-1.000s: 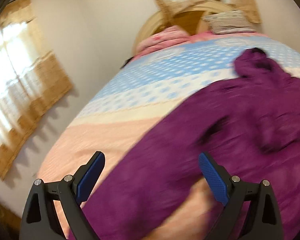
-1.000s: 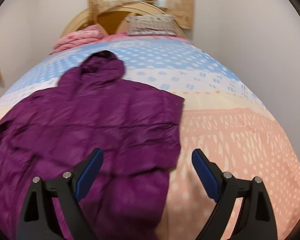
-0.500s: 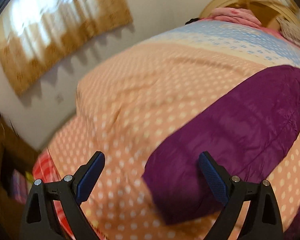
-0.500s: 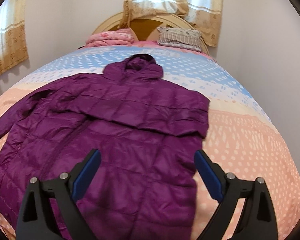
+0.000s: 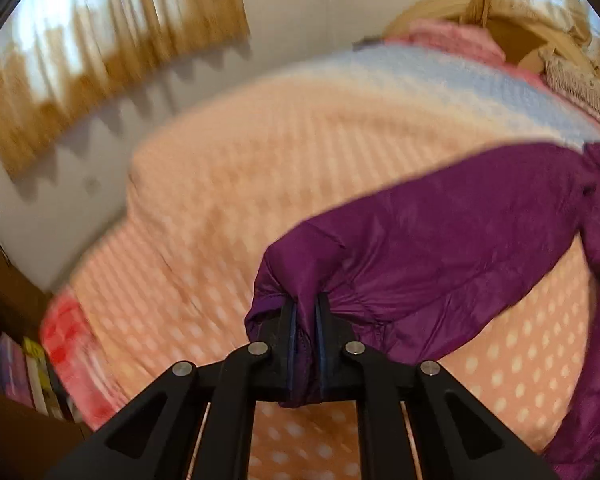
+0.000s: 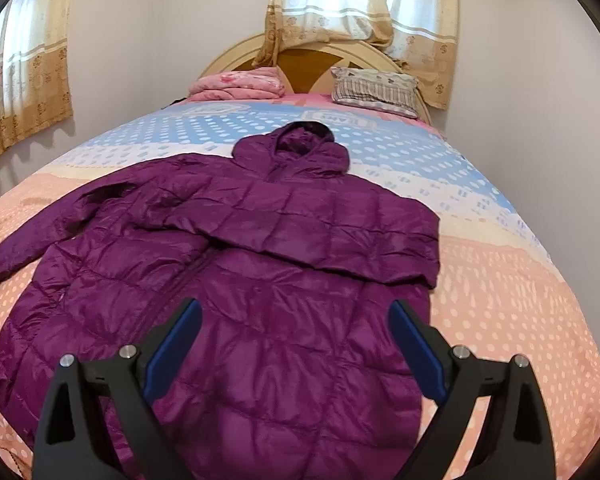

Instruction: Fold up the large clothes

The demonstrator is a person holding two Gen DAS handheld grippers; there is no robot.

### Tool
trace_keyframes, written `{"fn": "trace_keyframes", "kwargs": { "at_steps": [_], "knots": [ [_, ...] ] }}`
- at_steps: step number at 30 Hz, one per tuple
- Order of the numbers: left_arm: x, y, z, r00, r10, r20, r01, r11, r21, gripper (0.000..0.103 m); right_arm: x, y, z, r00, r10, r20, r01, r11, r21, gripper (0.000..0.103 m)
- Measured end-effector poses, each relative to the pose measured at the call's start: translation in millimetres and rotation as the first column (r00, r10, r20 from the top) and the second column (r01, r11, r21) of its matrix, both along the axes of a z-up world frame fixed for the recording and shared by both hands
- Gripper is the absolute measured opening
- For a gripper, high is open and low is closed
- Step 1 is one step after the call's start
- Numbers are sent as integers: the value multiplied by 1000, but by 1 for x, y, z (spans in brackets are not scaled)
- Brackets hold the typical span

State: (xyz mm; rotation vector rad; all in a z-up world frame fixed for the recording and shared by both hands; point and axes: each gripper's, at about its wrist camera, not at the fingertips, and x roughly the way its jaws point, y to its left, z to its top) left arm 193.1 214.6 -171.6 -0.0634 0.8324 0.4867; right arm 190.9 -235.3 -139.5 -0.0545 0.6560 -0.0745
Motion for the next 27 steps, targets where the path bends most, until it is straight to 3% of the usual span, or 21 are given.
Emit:
{"fn": "trace_keyframes", "kwargs": {
  "at_steps": [4, 7, 11, 15, 19, 22, 26, 27],
  "knots": [
    [8, -14, 56, 992, -28, 122, 13, 992, 125, 6, -3, -20, 2, 999, -41, 12, 41, 999, 2, 96],
    [22, -39, 98, 974, -100, 202, 64, 982, 177, 6, -4, -36, 4, 997, -76, 16, 76, 997, 21, 96],
    [48, -89, 129, 946, -223, 235, 182, 966, 185, 5, -8, -56, 6, 992, -121, 31, 119, 991, 53, 96],
    [68, -158, 138, 910, -344, 231, 308, 935, 177, 5, -13, -72, 6, 988, -151, 29, 150, 987, 58, 96],
    [81, -241, 135, 845, -477, 243, 443, 878, 182, 5, -22, -89, 2, 984, -178, 19, 177, 983, 48, 96],
    [85, -314, 128, 778, -584, 233, 552, 812, 191, 5, -27, -103, -4, 978, -207, 5, 206, 977, 51, 96],
    [85, -380, 115, 722, -655, 224, 632, 756, 171, 7, -33, -119, -14, 971, -239, -14, 240, 969, 62, 96],
    [85, -388, 113, 715, -665, 216, 646, 746, 161, 12, -35, -122, -17, 969, -246, -20, 247, 967, 64, 96]
  ]
}}
